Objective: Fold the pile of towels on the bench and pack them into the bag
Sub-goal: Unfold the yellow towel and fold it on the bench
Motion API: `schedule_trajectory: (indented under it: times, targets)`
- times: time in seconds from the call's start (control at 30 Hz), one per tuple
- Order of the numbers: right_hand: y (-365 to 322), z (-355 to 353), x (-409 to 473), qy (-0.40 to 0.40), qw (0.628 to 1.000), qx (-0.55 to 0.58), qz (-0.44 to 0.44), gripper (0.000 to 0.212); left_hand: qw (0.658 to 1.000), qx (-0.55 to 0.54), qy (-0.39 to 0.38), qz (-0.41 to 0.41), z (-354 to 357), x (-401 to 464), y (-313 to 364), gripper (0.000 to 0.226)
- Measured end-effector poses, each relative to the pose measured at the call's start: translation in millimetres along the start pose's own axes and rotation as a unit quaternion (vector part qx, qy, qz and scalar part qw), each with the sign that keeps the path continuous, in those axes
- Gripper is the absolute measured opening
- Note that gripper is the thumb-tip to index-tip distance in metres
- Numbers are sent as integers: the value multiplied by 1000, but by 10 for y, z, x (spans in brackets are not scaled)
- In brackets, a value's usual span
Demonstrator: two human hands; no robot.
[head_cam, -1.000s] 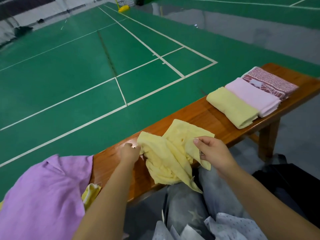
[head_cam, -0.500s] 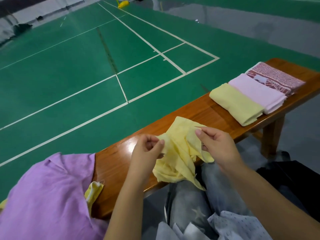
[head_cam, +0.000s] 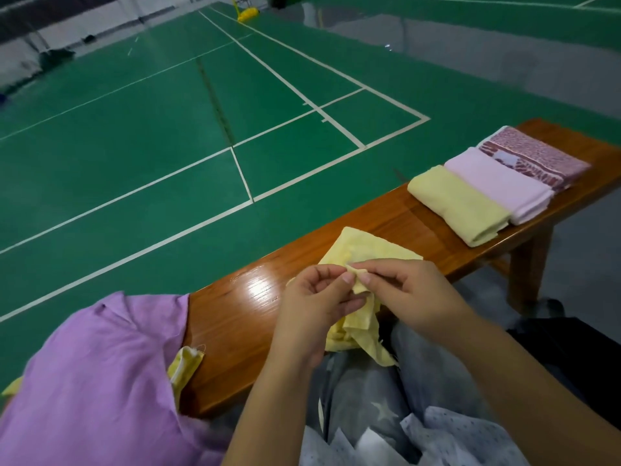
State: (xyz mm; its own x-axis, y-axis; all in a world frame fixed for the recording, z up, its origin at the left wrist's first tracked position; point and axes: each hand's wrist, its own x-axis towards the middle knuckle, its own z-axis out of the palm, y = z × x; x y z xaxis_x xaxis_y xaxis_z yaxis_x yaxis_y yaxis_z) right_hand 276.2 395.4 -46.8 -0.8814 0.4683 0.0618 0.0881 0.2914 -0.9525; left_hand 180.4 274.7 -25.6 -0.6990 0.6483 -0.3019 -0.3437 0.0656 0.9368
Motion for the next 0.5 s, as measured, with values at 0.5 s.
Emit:
schedule_trajectory:
  times: [0.5]
  targets:
    - [284, -90, 31, 50, 982, 158, 89, 12, 966, 234, 104, 31, -347, 421, 30, 10]
